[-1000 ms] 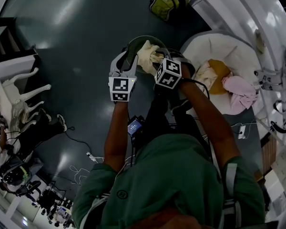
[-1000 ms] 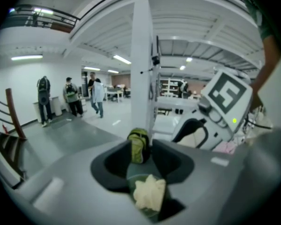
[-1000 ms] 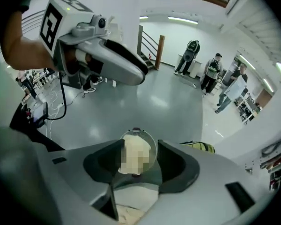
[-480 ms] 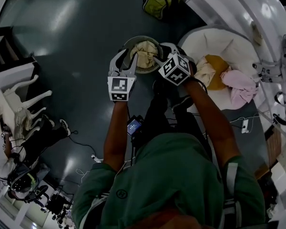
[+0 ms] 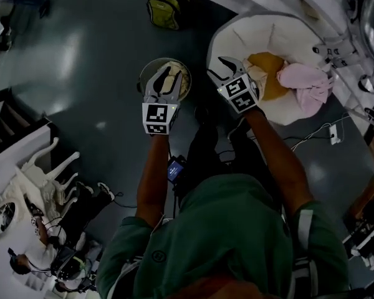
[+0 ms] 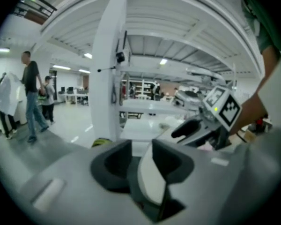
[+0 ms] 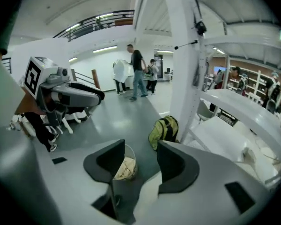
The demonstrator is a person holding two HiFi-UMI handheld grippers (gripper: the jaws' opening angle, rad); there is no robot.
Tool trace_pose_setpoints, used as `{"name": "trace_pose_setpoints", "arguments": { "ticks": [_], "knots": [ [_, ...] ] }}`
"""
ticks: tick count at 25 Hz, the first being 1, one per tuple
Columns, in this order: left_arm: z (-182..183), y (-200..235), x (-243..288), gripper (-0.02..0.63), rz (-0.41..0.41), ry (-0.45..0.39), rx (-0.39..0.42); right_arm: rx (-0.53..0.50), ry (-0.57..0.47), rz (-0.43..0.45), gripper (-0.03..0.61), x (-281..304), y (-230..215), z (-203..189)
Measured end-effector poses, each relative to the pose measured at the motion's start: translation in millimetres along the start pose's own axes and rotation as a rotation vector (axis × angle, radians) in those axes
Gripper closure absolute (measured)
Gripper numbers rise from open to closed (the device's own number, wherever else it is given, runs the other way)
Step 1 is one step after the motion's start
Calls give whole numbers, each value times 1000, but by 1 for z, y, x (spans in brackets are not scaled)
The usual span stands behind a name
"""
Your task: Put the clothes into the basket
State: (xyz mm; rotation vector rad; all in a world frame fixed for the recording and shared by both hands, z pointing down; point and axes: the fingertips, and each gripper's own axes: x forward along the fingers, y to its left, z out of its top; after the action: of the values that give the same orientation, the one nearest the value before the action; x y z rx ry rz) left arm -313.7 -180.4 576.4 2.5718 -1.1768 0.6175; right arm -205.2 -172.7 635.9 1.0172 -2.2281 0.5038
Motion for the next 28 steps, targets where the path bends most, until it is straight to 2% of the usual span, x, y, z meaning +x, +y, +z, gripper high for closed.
{"name": "trace_pose_setpoints", "arguments": {
  "ticks": [6, 12, 20, 28],
  "knots": [
    [-5, -95, 82, 479, -170, 59, 46, 220, 31, -130, 367, -50, -79, -105],
    [-44, -192, 171, 479, -308, 151, 73, 445, 63, -230, 366, -87, -144, -223],
    [-150, -298, 284, 479, -402, 293, 95, 647, 121, -266, 365, -80, -186, -384],
    [-282, -337, 357, 479, -404, 424, 153, 773, 174, -247, 365, -20, -190, -514]
  ]
}}
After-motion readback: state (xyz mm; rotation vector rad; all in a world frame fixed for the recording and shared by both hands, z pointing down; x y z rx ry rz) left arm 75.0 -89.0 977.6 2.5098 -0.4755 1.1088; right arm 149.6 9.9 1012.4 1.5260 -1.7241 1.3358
